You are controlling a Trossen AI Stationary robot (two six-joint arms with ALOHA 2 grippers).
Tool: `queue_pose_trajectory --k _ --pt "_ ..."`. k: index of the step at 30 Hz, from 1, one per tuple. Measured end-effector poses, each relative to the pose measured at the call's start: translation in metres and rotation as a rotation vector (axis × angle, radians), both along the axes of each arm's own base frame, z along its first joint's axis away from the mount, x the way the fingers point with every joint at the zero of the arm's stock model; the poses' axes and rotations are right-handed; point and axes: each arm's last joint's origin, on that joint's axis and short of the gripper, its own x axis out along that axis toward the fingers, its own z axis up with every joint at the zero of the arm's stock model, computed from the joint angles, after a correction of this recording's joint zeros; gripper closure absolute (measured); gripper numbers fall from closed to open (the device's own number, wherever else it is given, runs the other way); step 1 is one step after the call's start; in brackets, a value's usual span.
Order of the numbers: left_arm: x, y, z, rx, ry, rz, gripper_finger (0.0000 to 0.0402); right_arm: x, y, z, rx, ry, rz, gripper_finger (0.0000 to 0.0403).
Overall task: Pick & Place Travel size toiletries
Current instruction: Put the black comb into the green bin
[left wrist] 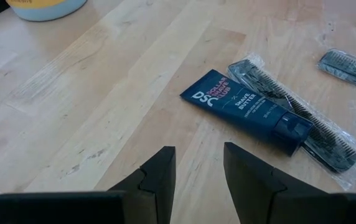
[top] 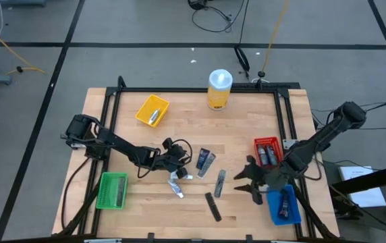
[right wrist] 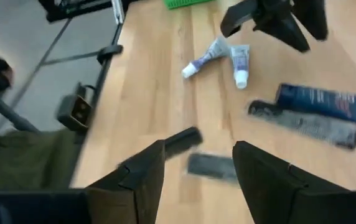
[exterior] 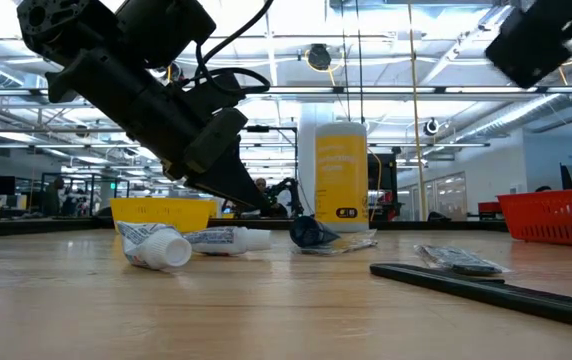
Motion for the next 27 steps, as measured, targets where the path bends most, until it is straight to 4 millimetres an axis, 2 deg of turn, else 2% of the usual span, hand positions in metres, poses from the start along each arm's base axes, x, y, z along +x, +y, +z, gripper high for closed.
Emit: queue_pose_trajectory --k 4,9,13,19,23,27 --pt "0.000 0.000 0.000 0.000 -0.002 0.000 0.0270 0.013 -0.009 -0.026 -0.051 -0.057 -0.013 0.0208" --pt "0.001 -0.001 0.000 -0.020 -0.002 -0.023 0.0270 0.020 -0.025 -0.057 -0.080 -0.019 -0.001 0.0180" --pt "0.006 -0.010 0.006 -0.069 -0.057 -0.183 0.0270 0.026 -0.033 -0.074 -0.128 0.018 -0.012 0.0156" --pt "0.014 -0.046 0.032 -0.051 -0.264 -0.557 0.0270 0.035 -0.038 -0.091 -0.093 0.079 0.012 0.0138" --pt "0.022 -0.058 0.046 -0.054 -0.259 -0.615 0.0270 0.041 -0.051 -0.097 0.004 0.144 -0.010 0.0135" --pt "0.039 -0.063 0.048 -0.072 -0.228 -0.660 0.0271 0.045 -0.067 -0.097 0.108 0.184 -0.016 0.0135"
